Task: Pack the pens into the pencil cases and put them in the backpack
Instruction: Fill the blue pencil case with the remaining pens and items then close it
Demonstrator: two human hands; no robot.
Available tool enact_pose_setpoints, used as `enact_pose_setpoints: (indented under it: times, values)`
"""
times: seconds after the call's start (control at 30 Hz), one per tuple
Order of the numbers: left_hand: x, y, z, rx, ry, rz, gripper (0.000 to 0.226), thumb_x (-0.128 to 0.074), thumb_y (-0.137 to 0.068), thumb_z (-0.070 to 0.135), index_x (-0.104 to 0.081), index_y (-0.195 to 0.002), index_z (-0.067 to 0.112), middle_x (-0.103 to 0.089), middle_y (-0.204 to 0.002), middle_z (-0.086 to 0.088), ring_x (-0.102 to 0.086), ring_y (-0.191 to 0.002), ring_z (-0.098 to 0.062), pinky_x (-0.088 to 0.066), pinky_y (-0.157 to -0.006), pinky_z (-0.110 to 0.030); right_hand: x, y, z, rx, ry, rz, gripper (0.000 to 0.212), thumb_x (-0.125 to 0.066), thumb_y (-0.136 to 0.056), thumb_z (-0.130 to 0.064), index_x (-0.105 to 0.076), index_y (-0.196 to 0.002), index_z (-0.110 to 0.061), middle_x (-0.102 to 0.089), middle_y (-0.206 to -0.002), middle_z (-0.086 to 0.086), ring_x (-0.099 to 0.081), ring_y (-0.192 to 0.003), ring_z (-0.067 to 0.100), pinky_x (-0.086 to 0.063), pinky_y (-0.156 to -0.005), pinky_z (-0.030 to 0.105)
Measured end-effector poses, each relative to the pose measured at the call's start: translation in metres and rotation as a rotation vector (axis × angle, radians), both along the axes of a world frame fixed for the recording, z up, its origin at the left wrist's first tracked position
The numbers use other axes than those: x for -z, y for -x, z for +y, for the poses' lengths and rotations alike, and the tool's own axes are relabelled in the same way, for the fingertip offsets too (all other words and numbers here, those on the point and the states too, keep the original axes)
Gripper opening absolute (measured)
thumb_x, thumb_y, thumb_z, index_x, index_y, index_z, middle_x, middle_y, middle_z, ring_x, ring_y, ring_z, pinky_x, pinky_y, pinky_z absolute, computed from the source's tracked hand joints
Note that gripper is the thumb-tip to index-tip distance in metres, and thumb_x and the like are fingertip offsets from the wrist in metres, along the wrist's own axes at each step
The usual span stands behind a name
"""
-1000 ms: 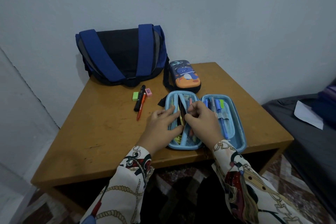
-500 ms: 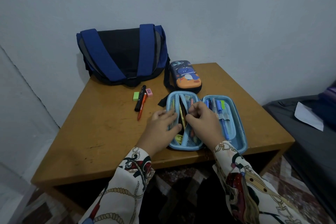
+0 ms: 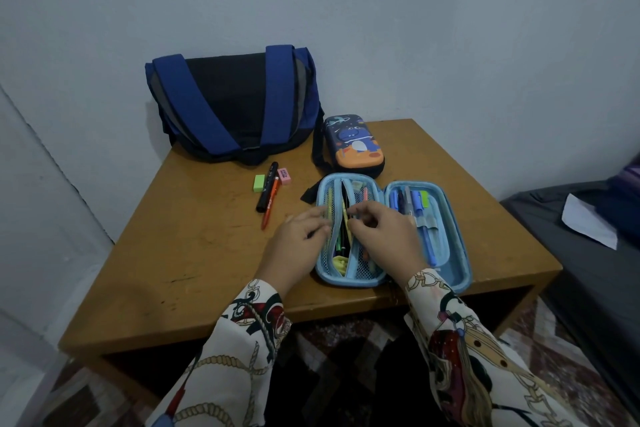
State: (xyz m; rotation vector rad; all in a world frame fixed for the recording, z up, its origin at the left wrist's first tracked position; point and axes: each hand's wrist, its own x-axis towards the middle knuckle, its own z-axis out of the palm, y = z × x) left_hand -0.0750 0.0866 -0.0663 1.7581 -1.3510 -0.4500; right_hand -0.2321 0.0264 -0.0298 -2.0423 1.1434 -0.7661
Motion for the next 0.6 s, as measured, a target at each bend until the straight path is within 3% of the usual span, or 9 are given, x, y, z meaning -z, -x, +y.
enact_pose_setpoints:
  times: [0.17, 0.27, 0.37, 0.47, 0.6]
  values:
    - [0.0, 0.002, 0.001, -0.007, 0.048, 0.059, 0.034, -0.056, -0.095, 0.019, -0.061, -0.128, 0.029, -0.052, -0.134, 0.014, -0.049, -0.123, -0.009, -0.042, -0.107, -0.039, 0.002, -0.001, -0.001, -0.008, 0.005, -0.007, 0.01, -0.058, -0.092, -0.034, -0.062, -0.09, -0.043, -0.068, -0.066, -0.008, -0.061, -0.054, 0.005, -0.05, -0.092, 0.053]
    - [-0.001, 0.002, 0.0, -0.152, 0.048, 0.026, 0.037, -0.055, -0.095, 0.028, -0.054, -0.132, 0.03, -0.052, -0.115, 0.012, -0.057, -0.1, -0.009, -0.054, -0.089, -0.038, 0.003, -0.002, -0.002, 0.007, 0.026, -0.017, 0.007, -0.056, -0.094, -0.035, -0.062, -0.096, -0.038, -0.068, -0.066, -0.004, -0.063, -0.056, 0.01, -0.051, -0.09, 0.051]
    - [-0.006, 0.003, -0.004, -0.244, -0.021, 0.045, 0.027, -0.05, -0.097, 0.036, -0.06, -0.121, 0.028, -0.064, -0.099, 0.01, -0.062, -0.083, -0.007, -0.057, -0.076, -0.038, 0.0, -0.004, -0.001, 0.04, 0.099, 0.06, 0.013, -0.055, -0.095, -0.033, -0.067, -0.098, -0.032, -0.066, -0.072, -0.01, -0.063, -0.066, 0.01, -0.05, -0.091, 0.048]
    - [-0.013, 0.004, -0.012, -0.286, -0.057, -0.013, 0.024, -0.045, -0.098, 0.04, -0.064, -0.1, 0.027, -0.063, -0.073, 0.006, -0.058, -0.062, -0.01, -0.048, -0.055, -0.03, -0.005, -0.01, -0.002, 0.054, 0.146, 0.144, 0.018, -0.051, -0.095, -0.031, -0.069, -0.095, -0.028, -0.065, -0.075, -0.011, -0.063, -0.067, 0.012, -0.051, -0.089, 0.047]
    - [-0.021, 0.001, -0.022, -0.338, -0.168, -0.064, 0.031, -0.042, -0.096, 0.049, -0.065, -0.088, 0.029, -0.058, -0.061, 0.005, -0.052, -0.054, -0.012, -0.035, -0.05, -0.024, -0.017, -0.019, -0.011, 0.06, 0.168, 0.228, 0.023, -0.049, -0.095, -0.029, -0.071, -0.097, -0.026, -0.069, -0.071, -0.004, -0.065, -0.063, 0.016, -0.053, -0.086, 0.044]
